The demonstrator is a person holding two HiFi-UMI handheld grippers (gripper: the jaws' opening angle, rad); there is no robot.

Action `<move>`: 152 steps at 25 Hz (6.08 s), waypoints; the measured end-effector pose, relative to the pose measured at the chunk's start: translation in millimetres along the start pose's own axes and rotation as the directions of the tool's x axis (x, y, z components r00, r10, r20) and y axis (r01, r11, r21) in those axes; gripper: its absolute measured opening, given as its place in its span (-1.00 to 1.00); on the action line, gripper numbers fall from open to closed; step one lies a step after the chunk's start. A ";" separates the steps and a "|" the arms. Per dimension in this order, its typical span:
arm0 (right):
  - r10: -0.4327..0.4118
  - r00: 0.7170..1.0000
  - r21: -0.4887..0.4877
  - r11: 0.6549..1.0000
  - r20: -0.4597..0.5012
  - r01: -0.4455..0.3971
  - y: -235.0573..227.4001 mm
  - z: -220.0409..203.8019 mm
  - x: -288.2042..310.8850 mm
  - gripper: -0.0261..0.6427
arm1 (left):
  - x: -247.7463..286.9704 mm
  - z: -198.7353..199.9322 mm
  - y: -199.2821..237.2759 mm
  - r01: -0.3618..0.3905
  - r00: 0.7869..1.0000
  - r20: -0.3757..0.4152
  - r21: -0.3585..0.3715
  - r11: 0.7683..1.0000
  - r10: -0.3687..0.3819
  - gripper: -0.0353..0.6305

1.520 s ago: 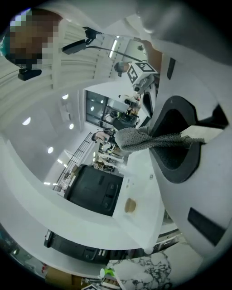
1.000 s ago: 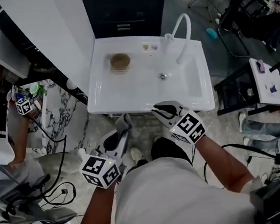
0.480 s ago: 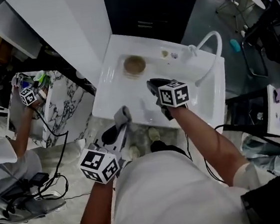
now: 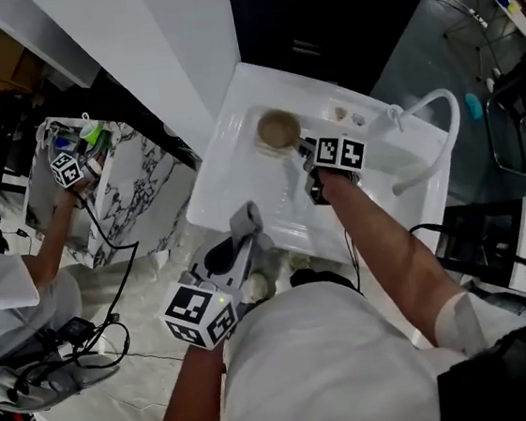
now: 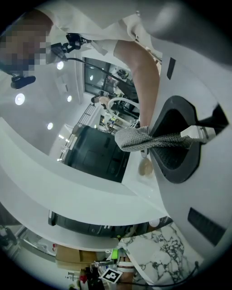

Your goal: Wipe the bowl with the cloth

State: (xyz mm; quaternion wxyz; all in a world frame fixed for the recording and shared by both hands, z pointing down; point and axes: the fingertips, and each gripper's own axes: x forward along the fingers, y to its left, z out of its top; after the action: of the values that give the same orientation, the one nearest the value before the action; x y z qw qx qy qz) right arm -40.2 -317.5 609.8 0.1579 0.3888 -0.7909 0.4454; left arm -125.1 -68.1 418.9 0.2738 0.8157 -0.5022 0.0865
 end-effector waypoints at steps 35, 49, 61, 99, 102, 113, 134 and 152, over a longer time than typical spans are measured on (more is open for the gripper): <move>-0.032 0.999 -0.480 0.877 -0.020 0.019 53.6 6.2 -63.1 -0.86 | 14.0 28.8 8.0 0.077 0.996 -0.056 0.149 0.986 -0.070 -0.78; -0.046 0.999 -0.748 0.663 -0.009 0.024 123.0 -22.4 -158.2 -0.86 | 69.2 23.0 -31.7 0.219 0.957 -0.268 0.433 0.874 -0.107 -0.78; -0.091 0.995 -0.799 0.597 0.029 0.078 130.0 -36.2 -185.4 -0.86 | 94.4 0.6 -31.5 0.204 0.922 -0.382 0.620 0.758 0.064 -0.78; -0.065 0.997 -0.805 0.589 0.043 0.073 125.2 -41.0 -202.6 -0.86 | 96.2 -41.7 -78.3 0.359 0.883 -0.463 0.776 0.518 0.081 -0.79; -0.070 0.997 -0.806 0.588 0.039 0.072 122.8 -42.8 -203.7 -0.86 | 97.6 -31.3 -76.0 0.326 0.897 -0.436 0.771 0.547 0.079 -0.79; -0.093 0.995 -0.809 0.583 0.020 0.071 114.1 -46.5 -200.4 -0.86 | 105.4 -9.3 -58.1 0.235 0.913 -0.381 0.786 0.572 0.148 -0.79; -0.108 0.993 -0.793 0.601 0.038 0.096 99.9 -36.5 -197.6 -0.86 | 104.3 -70.6 -70.2 0.430 0.805 -0.549 0.801 0.416 0.225 -0.79; -0.069 0.997 -0.760 0.647 0.031 0.068 96.4 -37.8 -201.3 -0.86 | 116.7 -20.4 -81.4 0.363 0.886 -0.462 0.721 0.590 0.019 -0.79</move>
State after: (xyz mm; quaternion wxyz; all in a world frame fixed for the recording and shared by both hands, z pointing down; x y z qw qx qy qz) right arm 13.7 -161.8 454.7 0.3231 0.3165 -0.8893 0.0674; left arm 4.3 -119.2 455.2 -0.0061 0.8577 -0.2557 0.4460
